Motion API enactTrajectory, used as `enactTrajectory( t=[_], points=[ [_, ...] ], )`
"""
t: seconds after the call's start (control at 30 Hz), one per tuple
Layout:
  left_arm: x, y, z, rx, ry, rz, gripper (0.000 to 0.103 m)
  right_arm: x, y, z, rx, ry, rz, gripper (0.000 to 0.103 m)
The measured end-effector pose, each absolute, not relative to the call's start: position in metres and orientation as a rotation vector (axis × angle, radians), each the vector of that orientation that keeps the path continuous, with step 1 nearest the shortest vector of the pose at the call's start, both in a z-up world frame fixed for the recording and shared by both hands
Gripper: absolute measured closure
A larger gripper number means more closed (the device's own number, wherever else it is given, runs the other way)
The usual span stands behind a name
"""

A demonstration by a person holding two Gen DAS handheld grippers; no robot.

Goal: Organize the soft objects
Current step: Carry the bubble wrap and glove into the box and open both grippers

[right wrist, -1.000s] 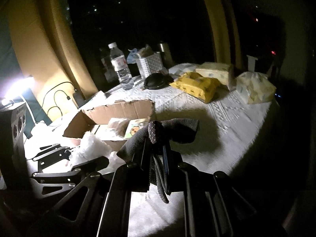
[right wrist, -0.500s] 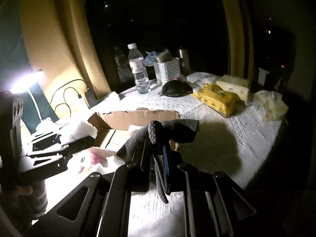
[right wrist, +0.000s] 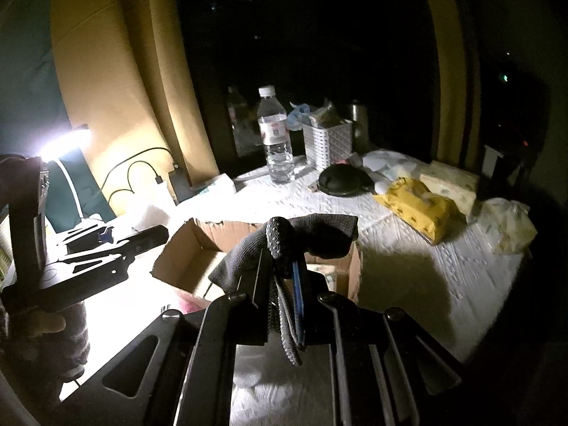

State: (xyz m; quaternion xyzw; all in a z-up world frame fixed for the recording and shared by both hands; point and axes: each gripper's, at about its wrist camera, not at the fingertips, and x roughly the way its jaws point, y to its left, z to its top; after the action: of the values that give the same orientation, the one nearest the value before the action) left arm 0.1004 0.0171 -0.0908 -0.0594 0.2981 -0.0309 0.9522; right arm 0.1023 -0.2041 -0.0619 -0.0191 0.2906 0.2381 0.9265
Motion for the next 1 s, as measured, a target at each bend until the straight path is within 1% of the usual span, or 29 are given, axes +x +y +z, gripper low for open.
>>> enactTrajectory(
  t=[0.2,0.37,0.77,0.87,0.9,1.0],
  points=[
    [0.114,0.026,-0.098,-0.121,0.586,-0.023,0.062,0.120,-0.200,-0.060,-0.032,0.588,0.500,0.092],
    [0.123,0.033,-0.112,-0.127,0.605,-0.002,0.062,0.136,-0.200,-0.067,-0.019,0.601,0.503,0.092],
    [0.144,0.031,-0.140,-0.101,0.664,0.018,0.060,0.168,-0.195,-0.109,-0.004,0.696,0.504,0.092],
    [0.147,0.032,-0.144,-0.107,0.687,0.016,0.057,0.174,-0.190,-0.122,-0.010,0.731,0.506,0.092],
    [0.147,0.031,-0.146,-0.107,0.691,0.014,0.051,0.175,-0.189,-0.126,-0.014,0.741,0.505,0.092],
    [0.147,0.030,-0.147,-0.107,0.689,0.008,0.050,0.180,-0.186,-0.139,-0.019,0.779,0.504,0.092]
  ],
)
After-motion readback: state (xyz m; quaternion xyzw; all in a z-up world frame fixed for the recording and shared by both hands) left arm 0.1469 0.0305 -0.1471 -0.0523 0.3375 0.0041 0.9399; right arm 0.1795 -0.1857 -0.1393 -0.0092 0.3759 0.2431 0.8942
